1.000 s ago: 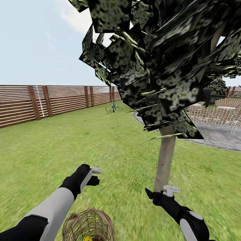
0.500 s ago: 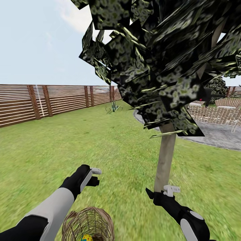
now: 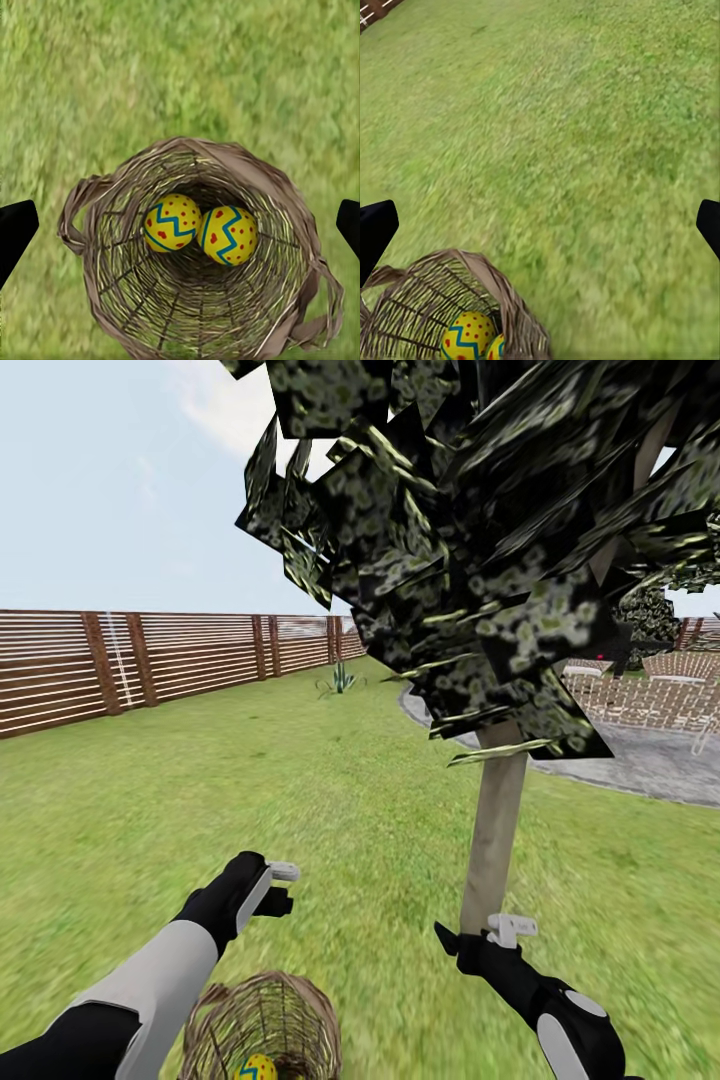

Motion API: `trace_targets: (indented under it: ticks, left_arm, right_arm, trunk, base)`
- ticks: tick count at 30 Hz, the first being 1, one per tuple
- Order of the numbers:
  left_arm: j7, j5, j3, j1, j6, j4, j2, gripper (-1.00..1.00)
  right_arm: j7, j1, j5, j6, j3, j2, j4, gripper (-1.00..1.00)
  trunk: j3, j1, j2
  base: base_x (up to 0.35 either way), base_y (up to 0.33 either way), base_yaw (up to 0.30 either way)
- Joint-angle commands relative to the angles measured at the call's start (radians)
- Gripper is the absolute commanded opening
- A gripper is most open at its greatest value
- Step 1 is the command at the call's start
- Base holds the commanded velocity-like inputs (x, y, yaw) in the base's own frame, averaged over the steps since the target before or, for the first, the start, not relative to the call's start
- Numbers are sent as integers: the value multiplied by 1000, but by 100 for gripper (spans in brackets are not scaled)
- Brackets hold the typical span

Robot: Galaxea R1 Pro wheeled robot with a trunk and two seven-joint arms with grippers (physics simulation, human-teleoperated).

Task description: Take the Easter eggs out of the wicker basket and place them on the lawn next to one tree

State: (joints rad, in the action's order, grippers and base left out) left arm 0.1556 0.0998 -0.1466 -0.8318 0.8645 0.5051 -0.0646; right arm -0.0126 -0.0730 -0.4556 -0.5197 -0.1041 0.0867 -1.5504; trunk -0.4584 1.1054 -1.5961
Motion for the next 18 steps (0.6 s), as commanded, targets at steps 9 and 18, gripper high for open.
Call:
trace_targets:
  ticks: [9, 18]
  left_arm:
    - [9, 12, -4, -1, 5, 1, 28, 100]
    - [7, 12, -4, -1, 5, 0, 36, 100]
  right_arm:
    - [-1, -1, 0, -3, 1, 4, 4, 100]
    - [-55, 0, -6, -3, 4, 7, -19, 100]
  trunk:
    - [-29, 35, -64]
    - [-58, 69, -127]
  base:
    - [0, 0, 0]
    - [0, 0, 0]
